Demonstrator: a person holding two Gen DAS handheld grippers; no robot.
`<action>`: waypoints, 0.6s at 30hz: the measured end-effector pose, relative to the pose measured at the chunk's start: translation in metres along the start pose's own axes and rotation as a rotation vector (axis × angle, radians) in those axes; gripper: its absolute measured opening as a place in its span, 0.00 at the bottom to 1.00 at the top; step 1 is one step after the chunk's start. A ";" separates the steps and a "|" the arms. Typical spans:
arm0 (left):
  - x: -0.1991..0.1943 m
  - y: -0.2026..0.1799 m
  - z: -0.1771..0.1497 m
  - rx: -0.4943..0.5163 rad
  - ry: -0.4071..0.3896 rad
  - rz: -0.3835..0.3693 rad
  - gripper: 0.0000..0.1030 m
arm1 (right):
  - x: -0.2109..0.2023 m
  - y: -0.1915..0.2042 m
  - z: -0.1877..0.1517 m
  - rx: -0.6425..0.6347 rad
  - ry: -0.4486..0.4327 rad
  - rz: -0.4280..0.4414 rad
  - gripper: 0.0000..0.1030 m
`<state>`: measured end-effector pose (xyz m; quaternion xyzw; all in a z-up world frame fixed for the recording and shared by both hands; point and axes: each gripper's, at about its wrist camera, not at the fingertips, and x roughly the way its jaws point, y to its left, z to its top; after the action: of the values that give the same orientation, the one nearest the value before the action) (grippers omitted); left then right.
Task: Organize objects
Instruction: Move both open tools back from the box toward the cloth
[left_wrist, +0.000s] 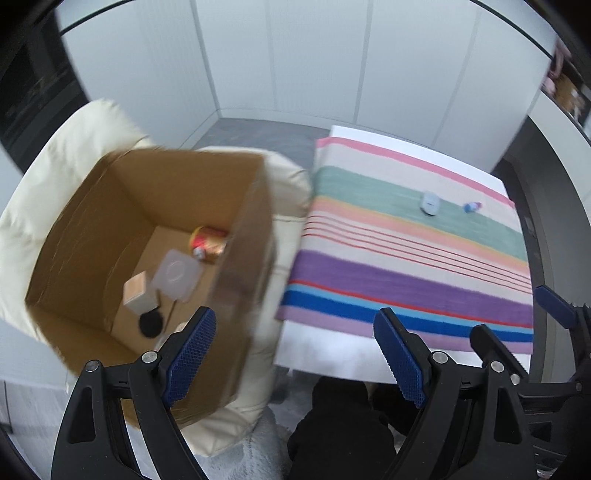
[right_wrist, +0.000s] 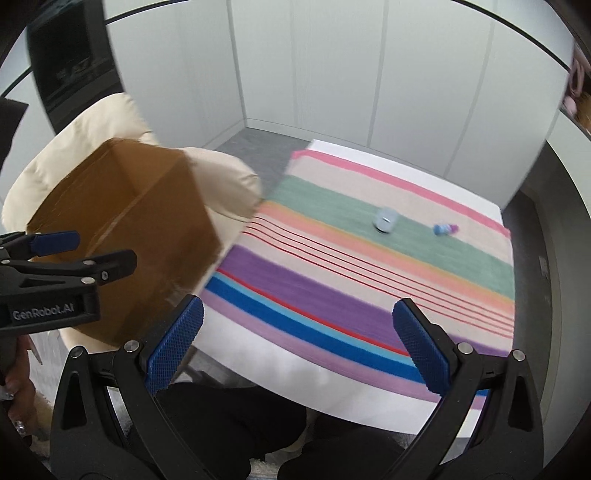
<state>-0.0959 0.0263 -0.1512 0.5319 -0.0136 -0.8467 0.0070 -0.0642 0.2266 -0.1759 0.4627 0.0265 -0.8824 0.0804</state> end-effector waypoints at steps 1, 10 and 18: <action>0.000 -0.008 0.002 0.015 -0.003 -0.004 0.86 | 0.000 -0.010 -0.003 0.015 0.002 -0.012 1.00; 0.012 -0.078 0.014 0.137 0.005 -0.045 0.86 | 0.005 -0.076 -0.020 0.123 0.023 -0.068 1.00; 0.038 -0.119 0.025 0.209 0.018 -0.046 0.86 | 0.017 -0.116 -0.030 0.177 0.041 -0.127 1.00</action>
<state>-0.1349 0.1446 -0.1783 0.5374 -0.0895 -0.8359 -0.0676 -0.0688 0.3427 -0.2100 0.4832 -0.0207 -0.8751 -0.0176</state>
